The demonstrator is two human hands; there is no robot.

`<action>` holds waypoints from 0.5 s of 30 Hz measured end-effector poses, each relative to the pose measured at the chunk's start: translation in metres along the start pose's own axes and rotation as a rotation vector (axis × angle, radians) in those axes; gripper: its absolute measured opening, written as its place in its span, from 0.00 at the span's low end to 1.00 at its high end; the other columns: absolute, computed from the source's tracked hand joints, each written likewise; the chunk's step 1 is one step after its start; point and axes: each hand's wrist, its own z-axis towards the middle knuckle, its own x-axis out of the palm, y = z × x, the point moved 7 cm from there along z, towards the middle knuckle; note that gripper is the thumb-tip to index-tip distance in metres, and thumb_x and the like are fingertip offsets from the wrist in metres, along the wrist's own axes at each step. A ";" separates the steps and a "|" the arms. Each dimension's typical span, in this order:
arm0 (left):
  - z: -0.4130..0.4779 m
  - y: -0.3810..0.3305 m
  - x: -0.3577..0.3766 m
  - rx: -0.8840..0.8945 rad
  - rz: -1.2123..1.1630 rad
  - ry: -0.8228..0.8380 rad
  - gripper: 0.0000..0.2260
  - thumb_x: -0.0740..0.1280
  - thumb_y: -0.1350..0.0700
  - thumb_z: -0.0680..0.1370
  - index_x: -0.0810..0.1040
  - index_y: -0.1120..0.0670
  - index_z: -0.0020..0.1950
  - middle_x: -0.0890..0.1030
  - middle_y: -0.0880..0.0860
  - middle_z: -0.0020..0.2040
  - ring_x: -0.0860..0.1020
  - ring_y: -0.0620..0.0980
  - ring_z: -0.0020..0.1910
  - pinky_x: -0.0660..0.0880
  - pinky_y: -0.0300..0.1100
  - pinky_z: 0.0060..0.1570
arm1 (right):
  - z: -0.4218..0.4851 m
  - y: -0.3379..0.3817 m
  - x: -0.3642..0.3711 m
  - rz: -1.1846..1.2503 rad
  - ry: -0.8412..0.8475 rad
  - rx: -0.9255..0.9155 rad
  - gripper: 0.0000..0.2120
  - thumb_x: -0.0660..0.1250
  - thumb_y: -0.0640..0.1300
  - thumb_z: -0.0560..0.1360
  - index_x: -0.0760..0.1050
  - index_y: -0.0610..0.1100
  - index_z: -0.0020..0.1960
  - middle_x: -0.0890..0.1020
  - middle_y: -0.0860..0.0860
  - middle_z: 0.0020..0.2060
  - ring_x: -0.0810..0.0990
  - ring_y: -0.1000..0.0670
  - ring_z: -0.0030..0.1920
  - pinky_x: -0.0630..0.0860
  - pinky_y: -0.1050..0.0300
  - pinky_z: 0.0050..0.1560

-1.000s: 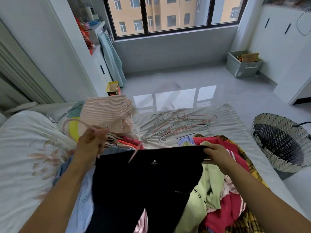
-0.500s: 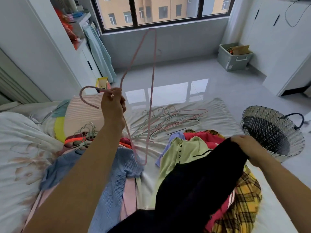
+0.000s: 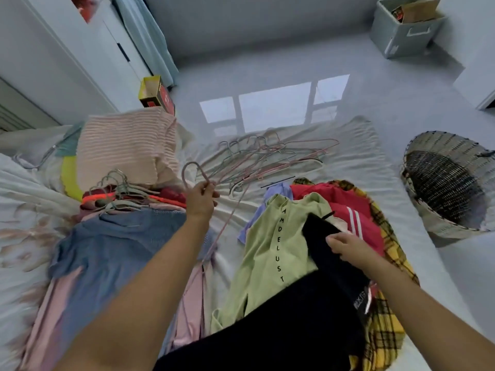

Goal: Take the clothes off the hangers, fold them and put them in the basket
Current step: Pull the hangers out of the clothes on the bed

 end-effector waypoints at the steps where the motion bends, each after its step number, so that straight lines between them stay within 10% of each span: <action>1: 0.009 0.005 0.006 0.008 0.055 0.017 0.11 0.58 0.62 0.81 0.74 0.67 0.58 0.74 0.52 0.34 0.70 0.46 0.30 0.66 0.27 0.24 | 0.008 -0.011 0.013 0.019 0.019 0.025 0.12 0.60 0.46 0.80 0.75 0.42 0.60 0.78 0.47 0.53 0.76 0.48 0.55 0.72 0.52 0.57; 8: 0.093 0.001 0.080 0.120 0.334 0.212 0.11 0.58 0.61 0.81 0.78 0.64 0.54 0.74 0.53 0.33 0.73 0.38 0.27 0.68 0.34 0.34 | 0.054 -0.065 0.082 0.210 0.100 0.113 0.07 0.61 0.46 0.79 0.76 0.47 0.54 0.80 0.52 0.50 0.77 0.52 0.53 0.75 0.55 0.56; 12: 0.141 -0.015 0.114 0.130 0.809 0.238 0.19 0.60 0.52 0.81 0.71 0.65 0.65 0.73 0.65 0.63 0.72 0.58 0.63 0.66 0.44 0.58 | 0.079 -0.080 0.107 0.264 0.048 0.095 0.07 0.63 0.47 0.78 0.77 0.48 0.53 0.80 0.52 0.49 0.78 0.53 0.52 0.75 0.53 0.58; 15: 0.155 0.022 0.112 0.001 0.984 0.341 0.26 0.63 0.51 0.79 0.65 0.66 0.70 0.69 0.62 0.69 0.68 0.59 0.67 0.65 0.46 0.64 | 0.091 -0.082 0.128 0.312 0.023 0.103 0.05 0.63 0.45 0.77 0.77 0.50 0.51 0.81 0.51 0.50 0.78 0.51 0.54 0.74 0.50 0.60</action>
